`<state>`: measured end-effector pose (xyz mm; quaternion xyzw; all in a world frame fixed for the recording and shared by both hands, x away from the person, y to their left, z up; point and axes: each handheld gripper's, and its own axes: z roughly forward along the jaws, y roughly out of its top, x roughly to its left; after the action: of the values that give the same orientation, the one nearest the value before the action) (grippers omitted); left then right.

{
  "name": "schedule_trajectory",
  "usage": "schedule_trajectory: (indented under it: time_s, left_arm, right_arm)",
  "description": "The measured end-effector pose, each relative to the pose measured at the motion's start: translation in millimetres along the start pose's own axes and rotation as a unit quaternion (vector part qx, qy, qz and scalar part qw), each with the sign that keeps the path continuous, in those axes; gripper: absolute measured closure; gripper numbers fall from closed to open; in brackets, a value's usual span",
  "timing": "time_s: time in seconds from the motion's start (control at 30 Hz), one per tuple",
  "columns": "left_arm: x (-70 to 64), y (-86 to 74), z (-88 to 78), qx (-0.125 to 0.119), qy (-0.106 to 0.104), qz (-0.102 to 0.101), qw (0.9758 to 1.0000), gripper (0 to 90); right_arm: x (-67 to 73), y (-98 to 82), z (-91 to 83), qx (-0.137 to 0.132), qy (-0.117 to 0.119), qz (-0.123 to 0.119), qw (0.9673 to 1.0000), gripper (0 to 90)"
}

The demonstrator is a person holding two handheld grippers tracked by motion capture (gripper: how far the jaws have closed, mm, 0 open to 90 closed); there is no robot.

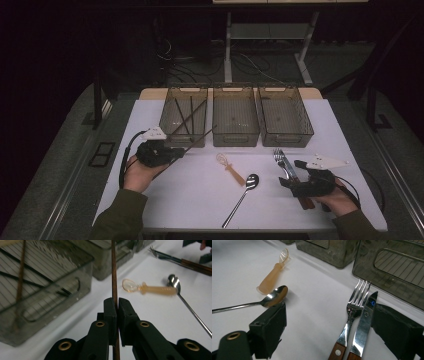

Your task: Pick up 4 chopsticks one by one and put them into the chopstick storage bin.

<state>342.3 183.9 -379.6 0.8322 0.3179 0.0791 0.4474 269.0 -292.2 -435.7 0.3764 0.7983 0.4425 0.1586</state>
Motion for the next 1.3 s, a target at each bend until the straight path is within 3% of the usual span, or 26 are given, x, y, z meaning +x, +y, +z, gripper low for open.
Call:
schedule_trajectory:
  time_s: [0.3,0.67,1.07,1.17,1.3]
  left_arm:
    - [17.1,27.7,-0.7,-0.017,0.015,-0.007,0.9997,84.6]
    - [49.4,54.0,2.7,-0.033,0.040,-0.032,0.9981,84.6]
    - [79.9,76.2,21.1,-0.037,0.069,-0.063,0.9949,84.6]
    - [85.7,80.2,27.4,-0.023,0.085,-0.057,0.9945,84.6]
    - [94.6,83.3,34.8,-0.023,0.101,-0.074,0.9919,84.6]
  right_arm:
    - [-0.3,0.0,-0.6,0.000,0.000,0.001,1.0000,13.3]
    - [-0.3,0.1,-0.7,-0.001,0.000,0.001,1.0000,13.3]
    - [-0.2,0.4,-0.9,-0.003,0.002,0.002,1.0000,13.3]
    - [0.4,0.4,-1.2,-0.005,0.003,0.002,1.0000,13.3]
    - [0.5,0.5,-1.1,-0.006,0.004,0.003,1.0000,13.3]
